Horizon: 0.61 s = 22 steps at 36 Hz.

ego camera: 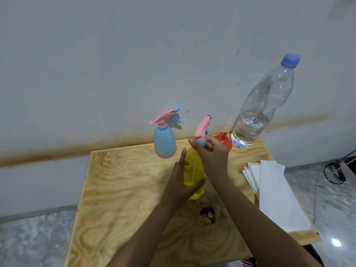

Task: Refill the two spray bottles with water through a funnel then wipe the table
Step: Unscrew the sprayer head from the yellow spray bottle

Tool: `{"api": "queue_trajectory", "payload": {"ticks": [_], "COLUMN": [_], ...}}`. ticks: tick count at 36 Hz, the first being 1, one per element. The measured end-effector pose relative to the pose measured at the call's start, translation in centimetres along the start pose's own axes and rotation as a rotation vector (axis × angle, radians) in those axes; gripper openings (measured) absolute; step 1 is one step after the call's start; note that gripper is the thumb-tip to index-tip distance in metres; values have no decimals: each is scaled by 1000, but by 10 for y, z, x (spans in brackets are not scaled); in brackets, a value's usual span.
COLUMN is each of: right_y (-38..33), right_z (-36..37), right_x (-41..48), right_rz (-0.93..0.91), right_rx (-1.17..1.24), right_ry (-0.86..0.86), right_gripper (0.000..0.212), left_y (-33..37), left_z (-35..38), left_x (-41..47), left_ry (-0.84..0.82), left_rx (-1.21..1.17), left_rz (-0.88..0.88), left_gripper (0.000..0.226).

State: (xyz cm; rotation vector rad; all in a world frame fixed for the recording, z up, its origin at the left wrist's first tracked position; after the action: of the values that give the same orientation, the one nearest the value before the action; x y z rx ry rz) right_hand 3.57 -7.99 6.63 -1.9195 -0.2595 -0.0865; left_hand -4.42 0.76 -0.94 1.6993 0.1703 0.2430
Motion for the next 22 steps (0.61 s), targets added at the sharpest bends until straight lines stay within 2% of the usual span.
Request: {"api": "queue_trajectory", "payload": {"ticks": [8,14,16,19,22], "right_y": [-9,-15,-13,-13,-12], "right_z": [-2,0,5,12,11], "right_x": [-10,-9,-10,-15,-21], "right_rz": [52,81,115,157,191], "right_rx": [227,293,248,133,92], "right_ry": [-149,-439,-511,-447,-198], "right_gripper": [16,35,35,34,33], "left_y": [16,21,23,22,17], "left_z": [-18,-26,-26,-24,-23], "left_x": [-12,-20,-22,-25,-29], "left_ry": [-48,-103,-91,-61,-40], "left_rx": [81,26,14,-9,-20], "left_rz": [4,-6,-6,-7,-13], "left_gripper": [97,95,94,92,93]}}
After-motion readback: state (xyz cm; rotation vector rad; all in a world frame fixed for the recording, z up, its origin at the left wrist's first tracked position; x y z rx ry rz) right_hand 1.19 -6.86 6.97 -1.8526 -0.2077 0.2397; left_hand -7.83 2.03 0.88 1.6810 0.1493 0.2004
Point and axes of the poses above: each hand's wrist, its own x-axis towards the middle knuckle, its own z-axis out of the palm, y = z × x, the point moved 4 cm from there along x, towards the middle knuckle, and after that the axes turned 14 degrees about -x, right-handed, at the moved point
